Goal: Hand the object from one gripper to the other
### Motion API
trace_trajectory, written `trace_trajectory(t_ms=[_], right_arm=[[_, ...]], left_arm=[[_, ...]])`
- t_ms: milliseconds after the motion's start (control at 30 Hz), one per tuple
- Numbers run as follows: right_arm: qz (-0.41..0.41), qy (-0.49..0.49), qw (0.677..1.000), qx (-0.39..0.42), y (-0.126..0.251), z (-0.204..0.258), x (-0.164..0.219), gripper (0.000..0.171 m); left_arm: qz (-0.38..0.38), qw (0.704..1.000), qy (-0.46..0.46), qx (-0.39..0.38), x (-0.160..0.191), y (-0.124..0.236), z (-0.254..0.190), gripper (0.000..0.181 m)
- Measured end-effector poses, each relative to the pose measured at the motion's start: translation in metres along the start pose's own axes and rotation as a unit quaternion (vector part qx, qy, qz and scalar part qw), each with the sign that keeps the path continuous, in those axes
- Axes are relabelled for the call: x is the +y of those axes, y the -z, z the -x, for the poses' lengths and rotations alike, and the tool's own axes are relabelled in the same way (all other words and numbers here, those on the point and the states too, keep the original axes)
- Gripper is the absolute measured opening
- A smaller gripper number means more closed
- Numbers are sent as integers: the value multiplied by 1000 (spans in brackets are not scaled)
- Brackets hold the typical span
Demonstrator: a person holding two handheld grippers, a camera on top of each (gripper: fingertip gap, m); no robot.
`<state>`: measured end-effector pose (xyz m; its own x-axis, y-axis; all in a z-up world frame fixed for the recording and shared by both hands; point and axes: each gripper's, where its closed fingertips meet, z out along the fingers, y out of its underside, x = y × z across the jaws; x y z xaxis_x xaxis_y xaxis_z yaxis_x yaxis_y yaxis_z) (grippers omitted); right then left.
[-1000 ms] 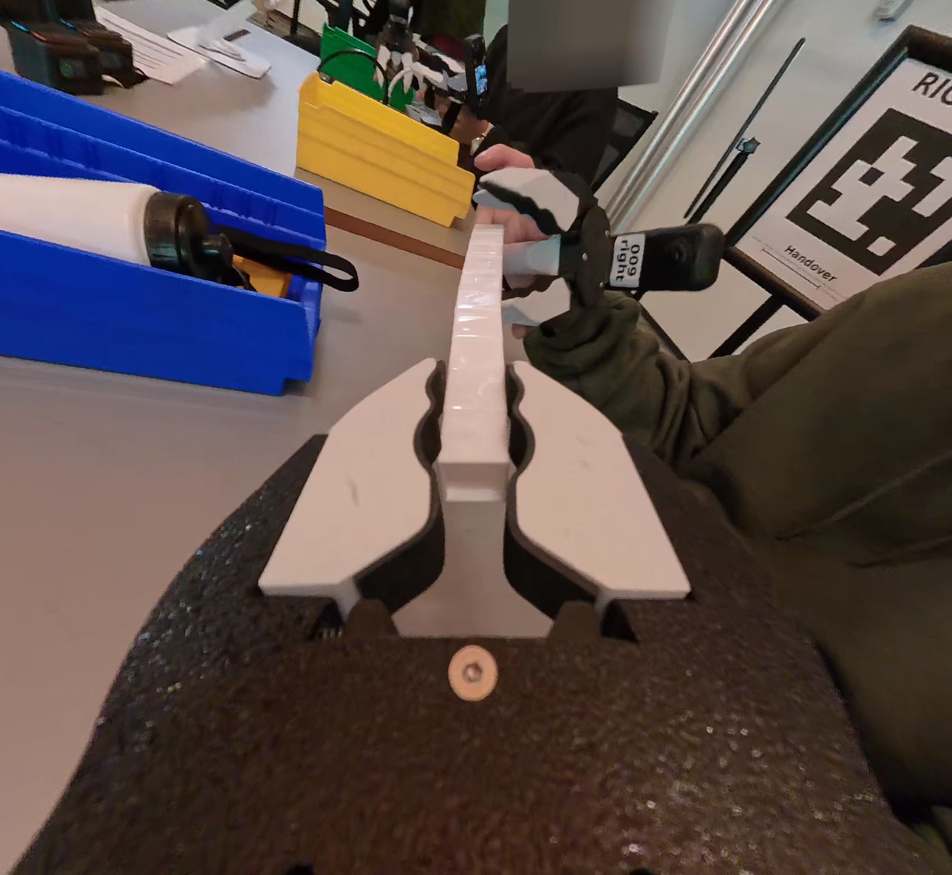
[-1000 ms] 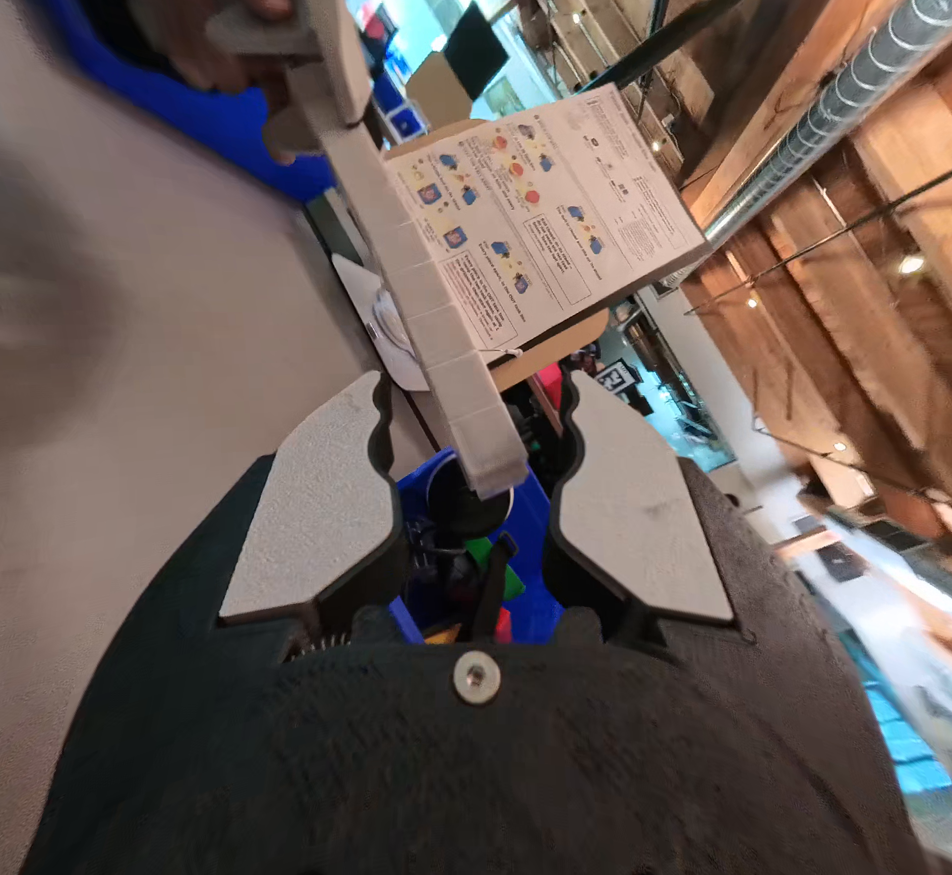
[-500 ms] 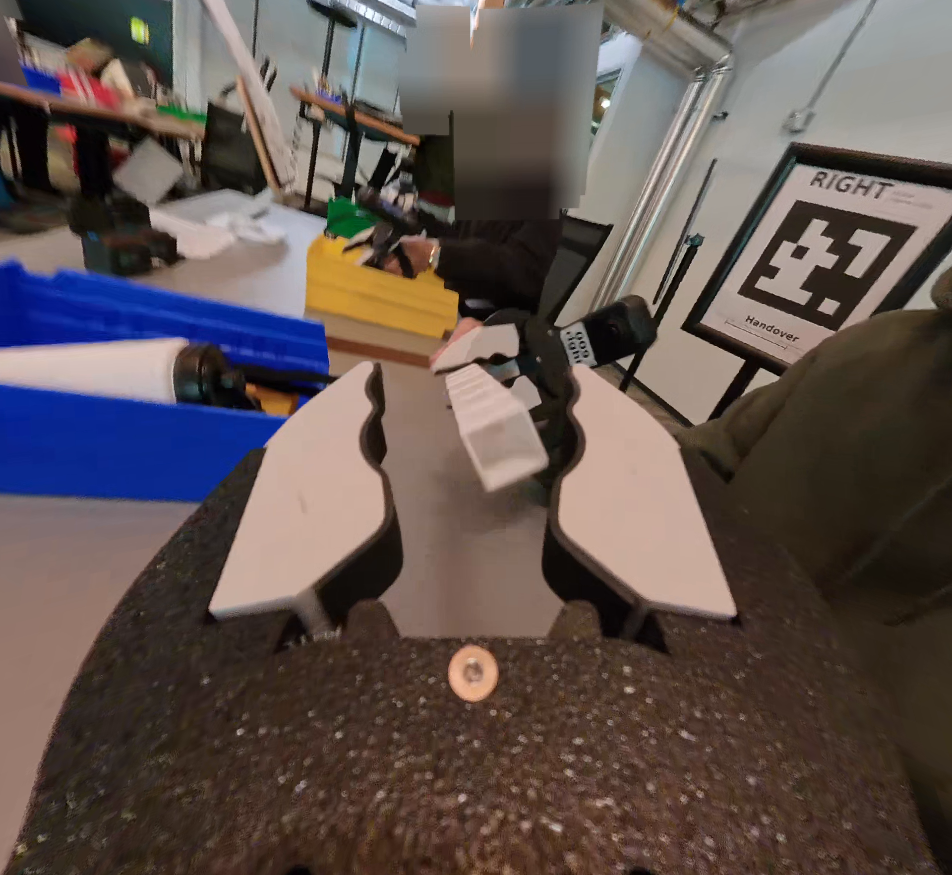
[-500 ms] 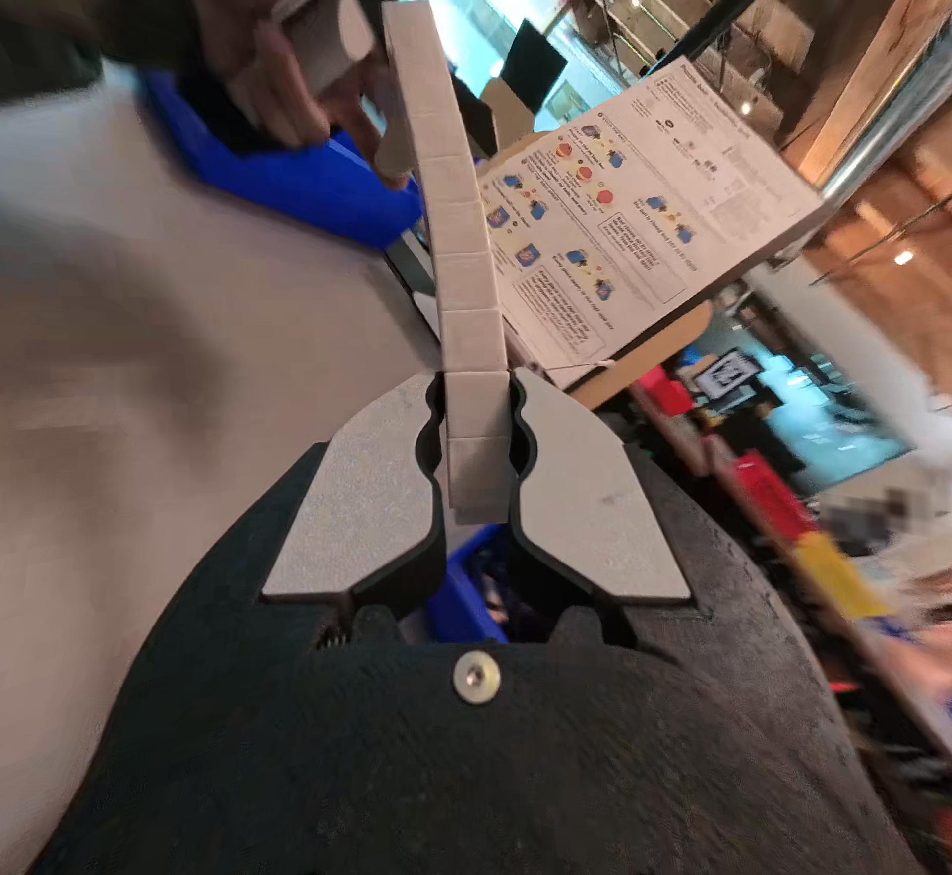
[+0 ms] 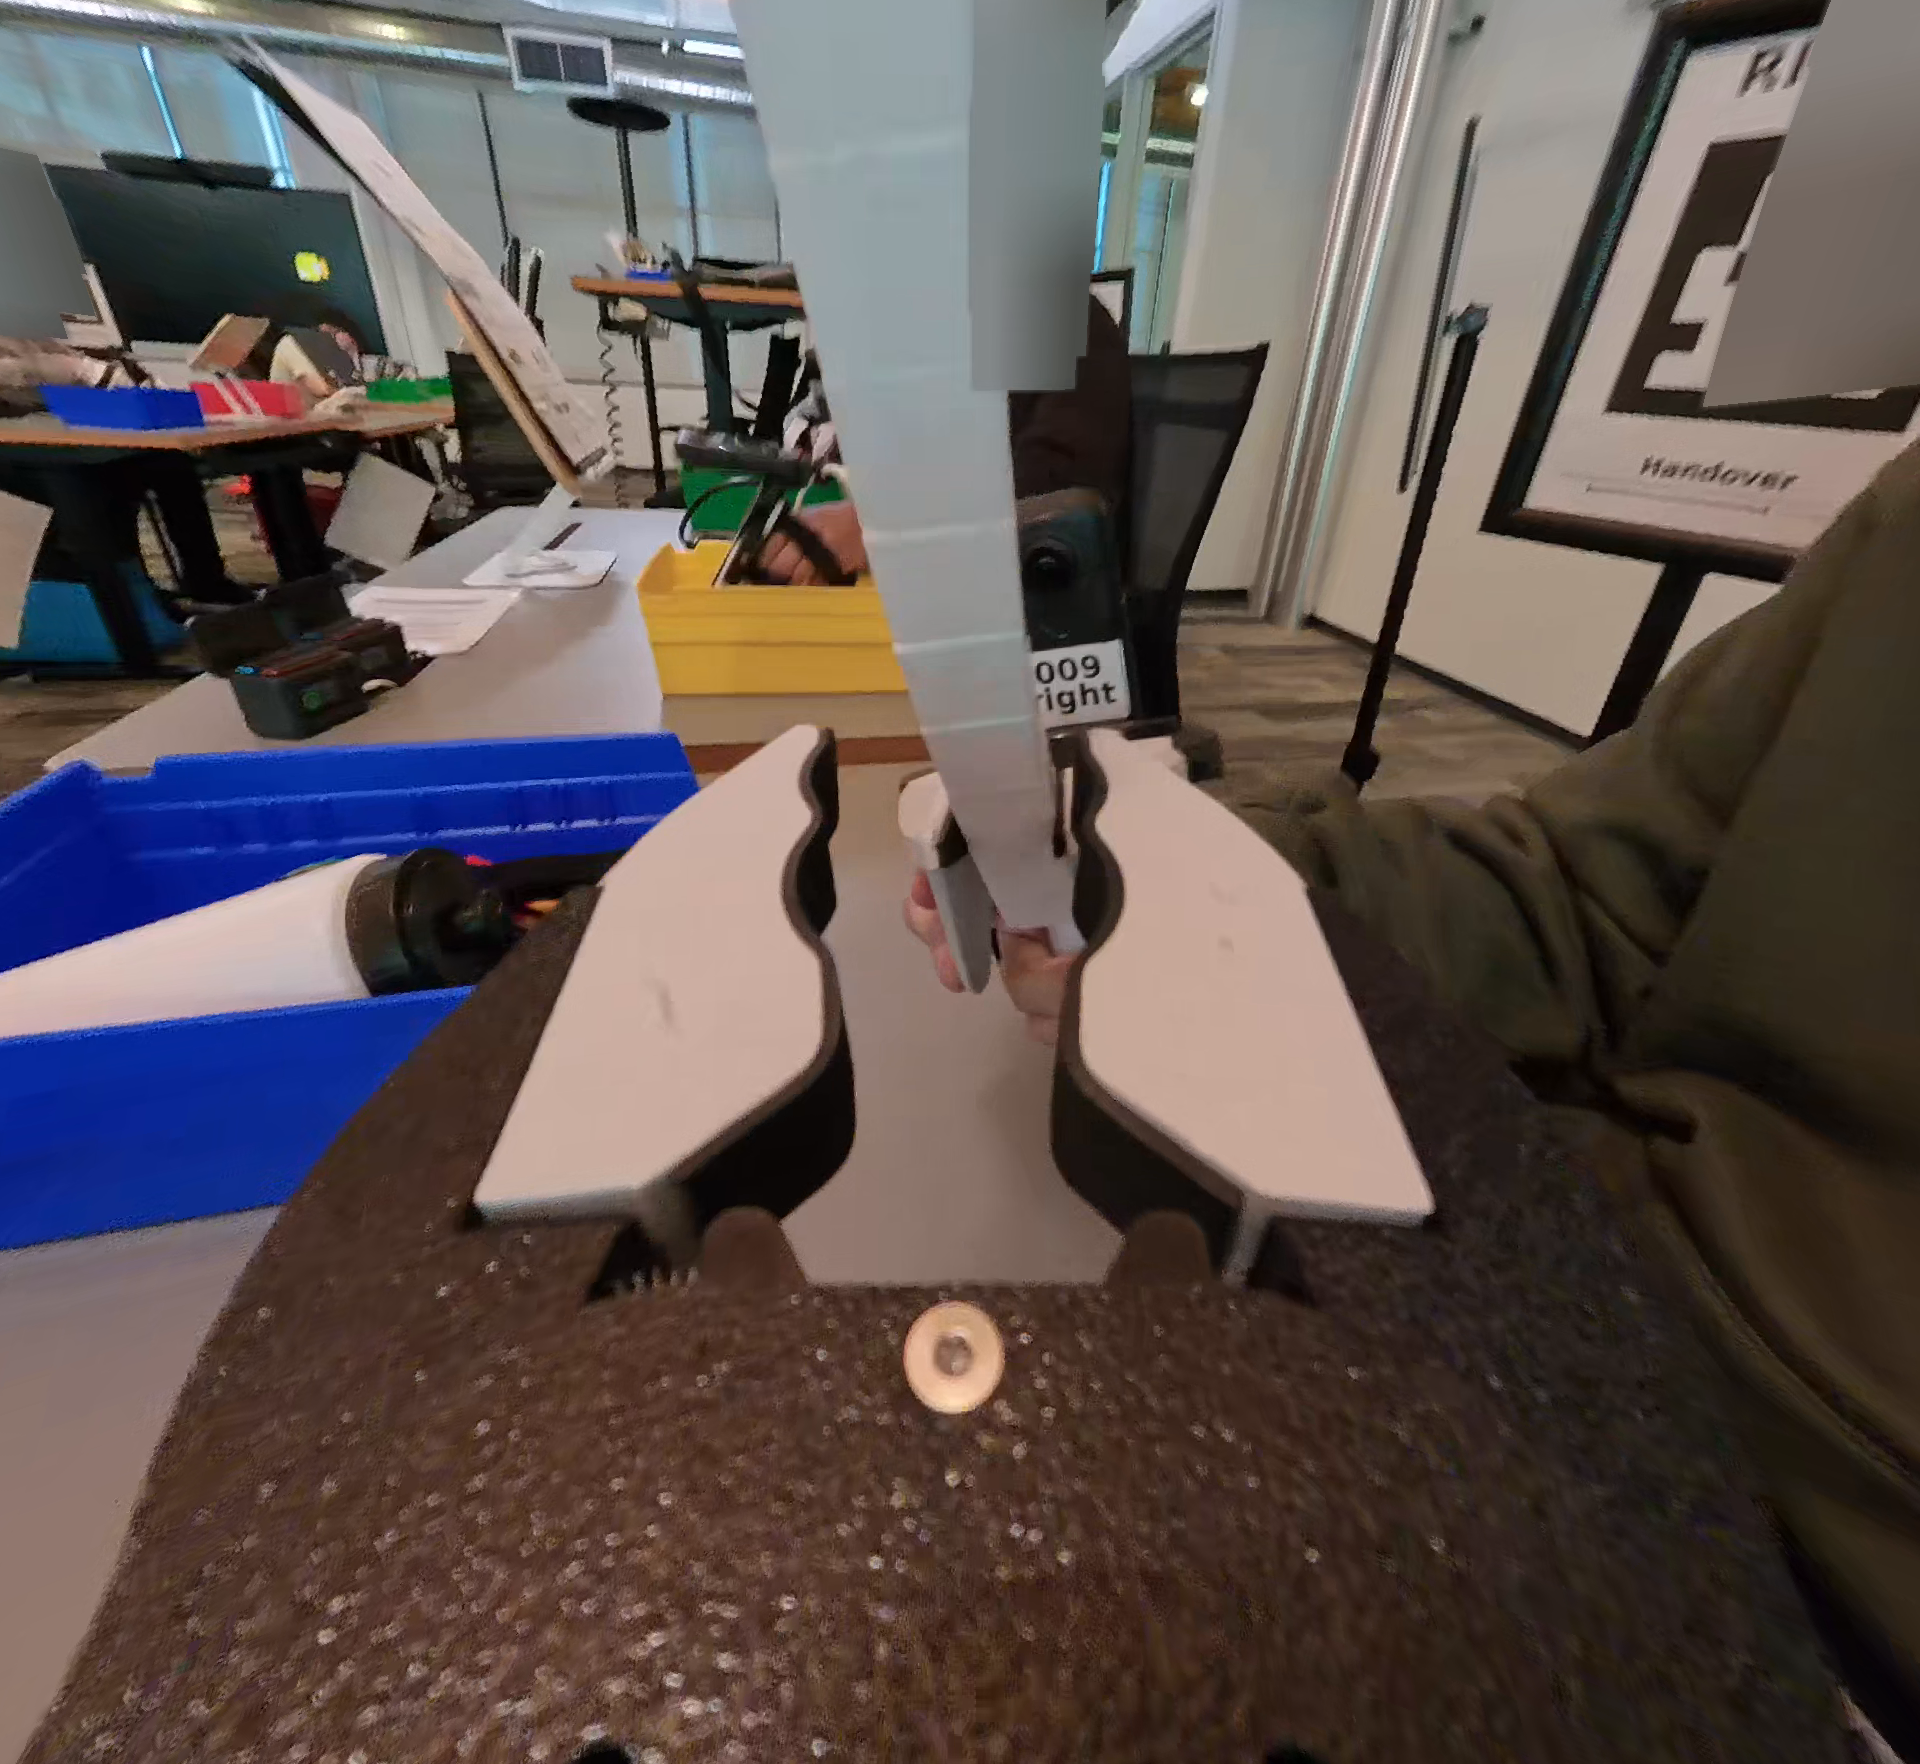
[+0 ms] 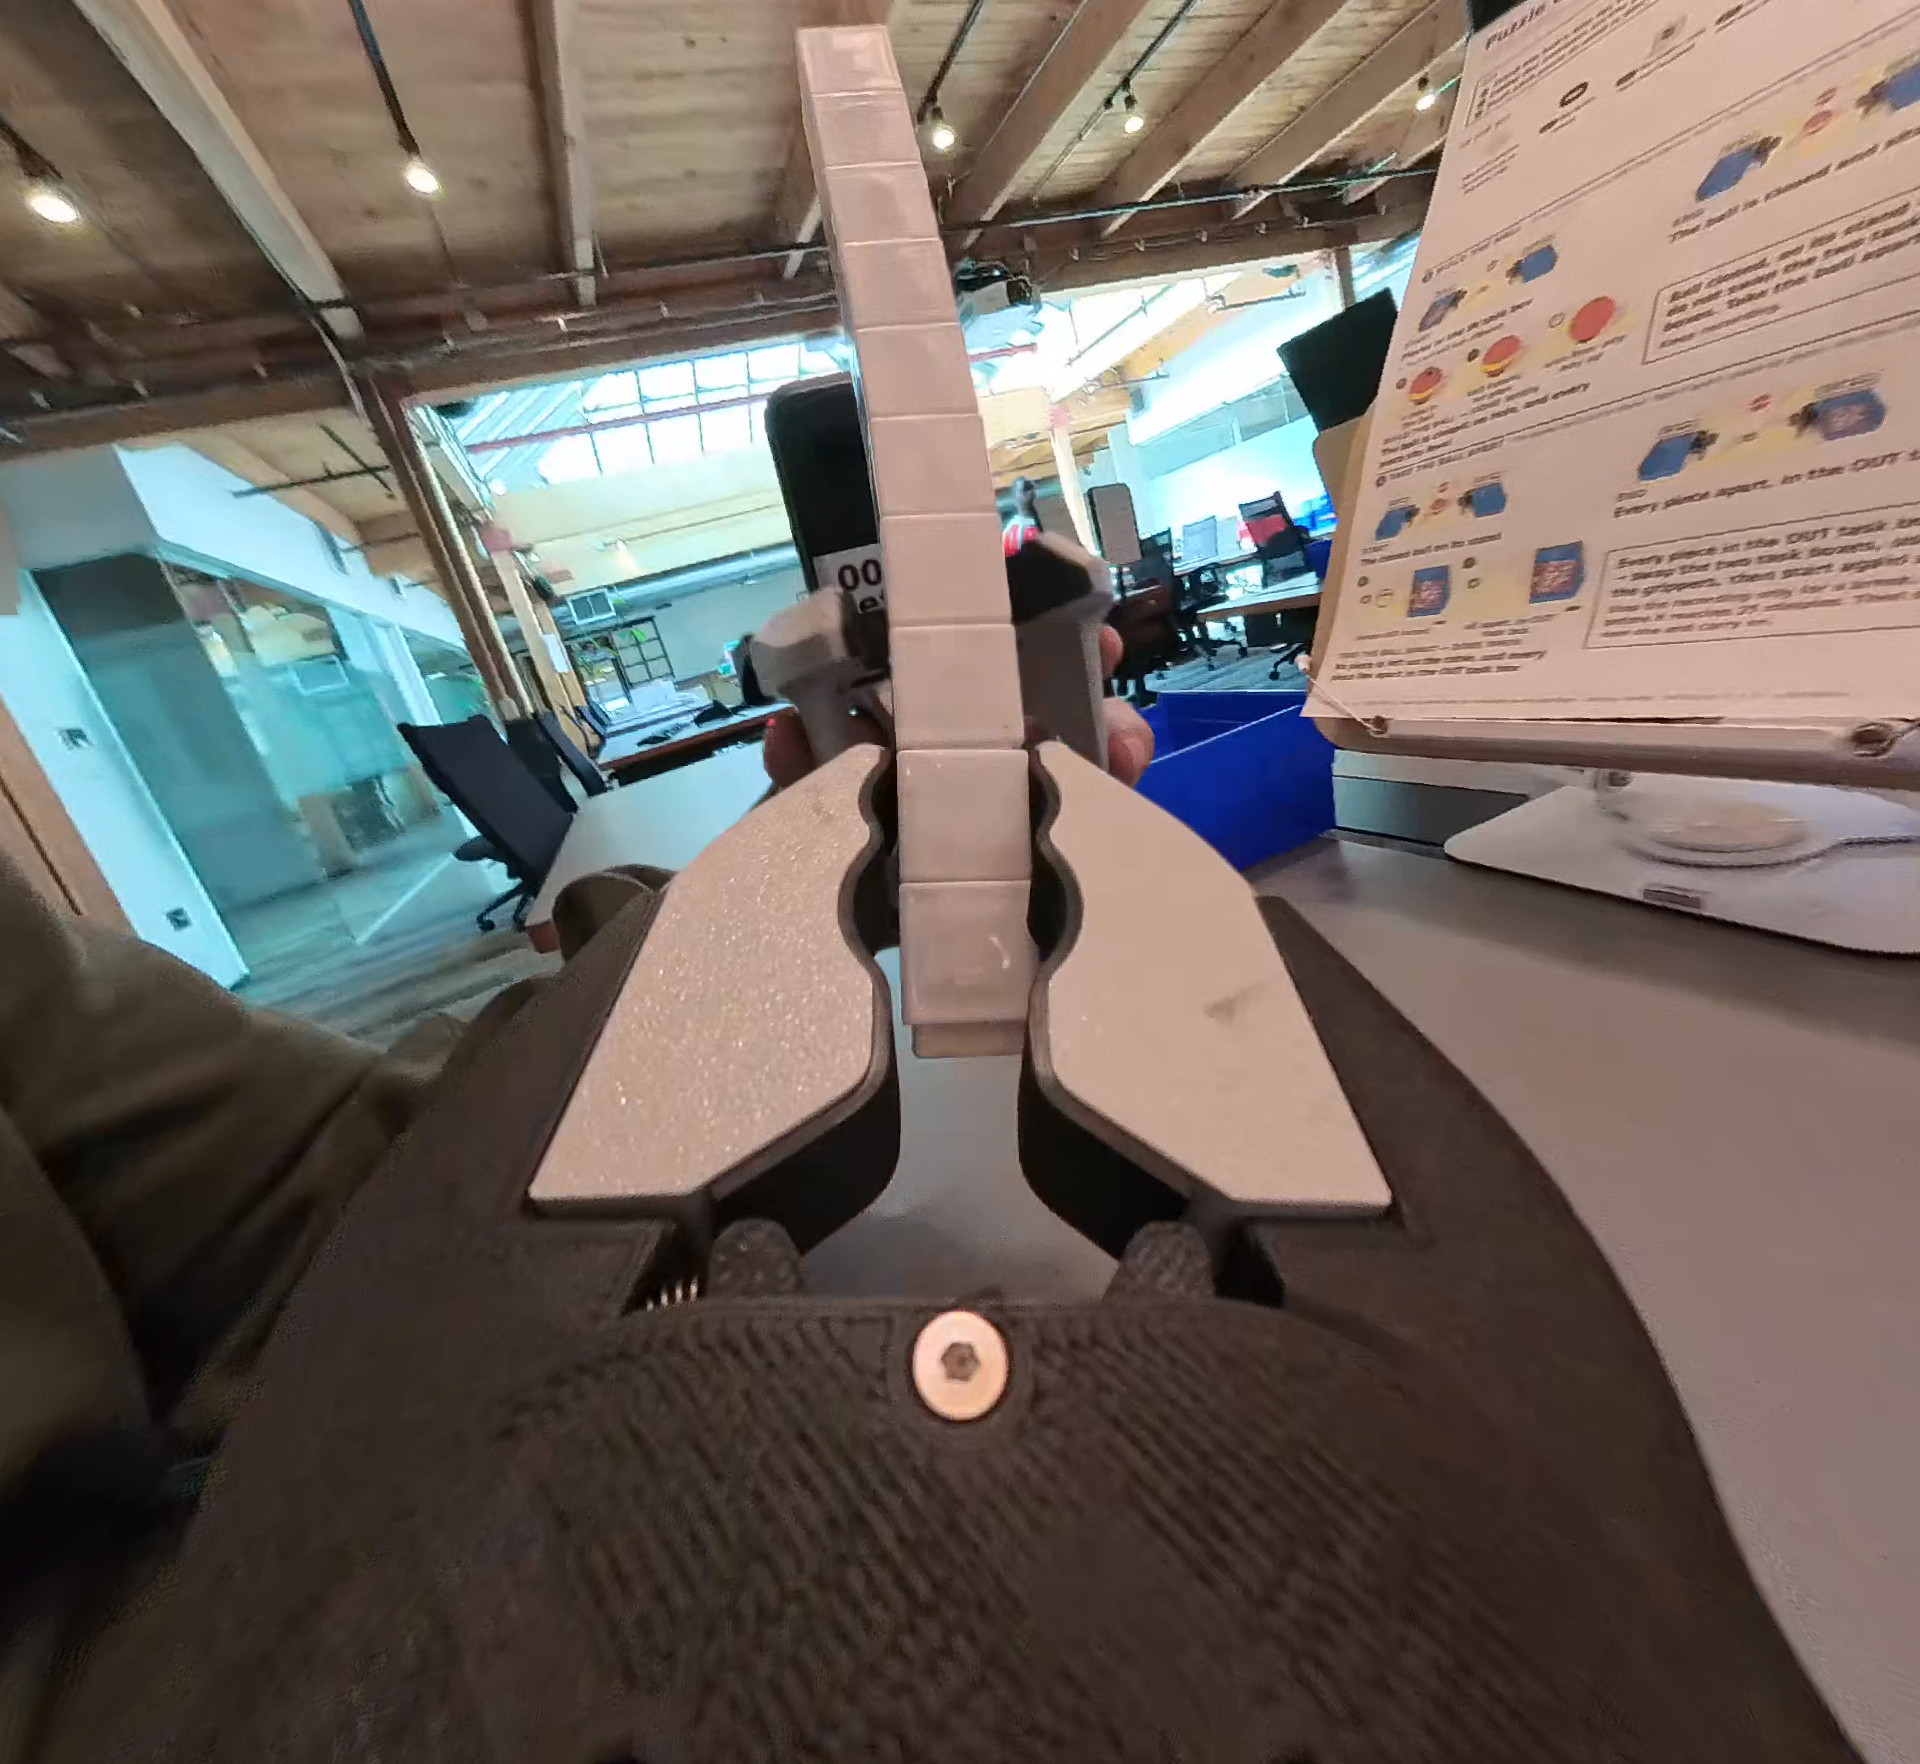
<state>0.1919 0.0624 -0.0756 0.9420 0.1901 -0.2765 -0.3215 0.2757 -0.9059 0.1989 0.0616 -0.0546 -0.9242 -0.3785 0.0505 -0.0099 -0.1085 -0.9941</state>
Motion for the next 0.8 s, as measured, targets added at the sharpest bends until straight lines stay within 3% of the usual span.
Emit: trace_trajectory(t_ms=[133,267,367,433,567,633,733,800], right_arm=[[13,7,1000,10,-4,-2,8,23],[24,14,999,43,0,-13,10,26],[73,109,983,132,13,-39,10,64],[99,188,958,191,23,-49,0,72],[18,259,938,229,22,-23,-46,51],[-4,262,936,234,17,-9,-56,51],[54,285,923,252,13,-11,-45,59],[68,300,911,276,16,-19,-42,50]], left_arm=[[-2,1000,16,10,2,-8,-2,26],[23,1000,13,-4,6,-10,2,22],[89,992,-23,-83,16,-7,18,22],[153,975,-57,-152,27,-3,33,22],[243,924,-165,-245,38,-5,50,22],[272,898,-221,-266,42,-11,53,22],[294,866,-284,-288,45,-18,57,22],[296,863,-299,-279,47,-24,54,22]])
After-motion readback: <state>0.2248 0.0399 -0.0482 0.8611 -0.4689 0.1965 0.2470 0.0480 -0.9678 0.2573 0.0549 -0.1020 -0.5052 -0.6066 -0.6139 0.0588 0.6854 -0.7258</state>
